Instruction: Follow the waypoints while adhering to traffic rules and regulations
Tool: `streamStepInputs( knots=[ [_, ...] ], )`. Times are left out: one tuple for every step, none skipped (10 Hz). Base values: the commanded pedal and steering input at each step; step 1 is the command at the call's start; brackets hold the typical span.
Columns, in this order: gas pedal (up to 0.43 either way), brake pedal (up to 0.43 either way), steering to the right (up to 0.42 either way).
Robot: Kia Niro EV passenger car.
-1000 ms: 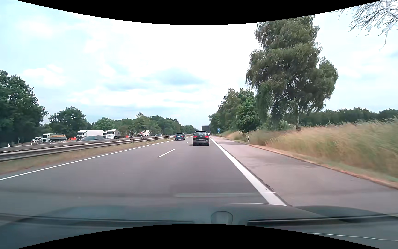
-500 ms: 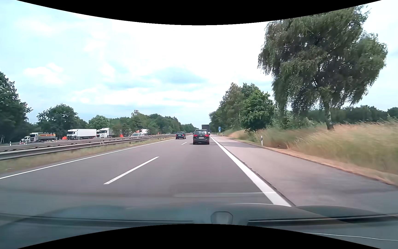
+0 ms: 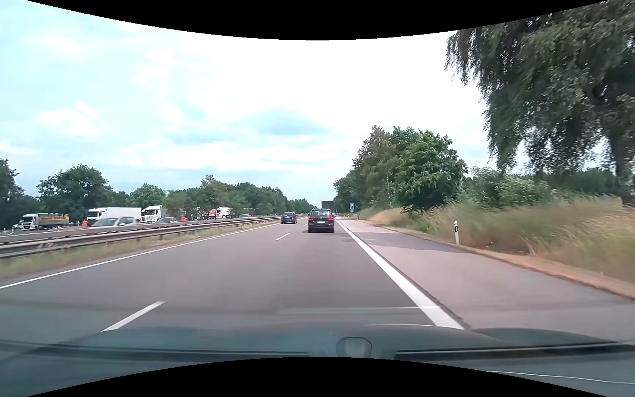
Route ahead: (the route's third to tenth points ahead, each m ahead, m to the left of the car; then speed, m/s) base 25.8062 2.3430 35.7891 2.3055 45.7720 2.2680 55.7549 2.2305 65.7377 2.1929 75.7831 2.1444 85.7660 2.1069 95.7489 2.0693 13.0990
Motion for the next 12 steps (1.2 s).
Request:
streamStepInputs(
  knots=[
    [0.177, 0.000, -0.001],
    [0.177, 0.000, -0.001],
    [0.177, 0.000, -0.001],
    [0.177, 0.000, -0.001],
    [0.169, 0.000, -0.001],
    [0.157, 0.000, -0.001],
    [0.150, 0.000, -0.001],
    [0.150, 0.000, -0.001],
    [0.138, 0.000, -0.001],
    [0.130, 0.000, -0.001],
    [0.130, 0.000, -0.001],
    [0.130, 0.000, -0.001]
  ],
)
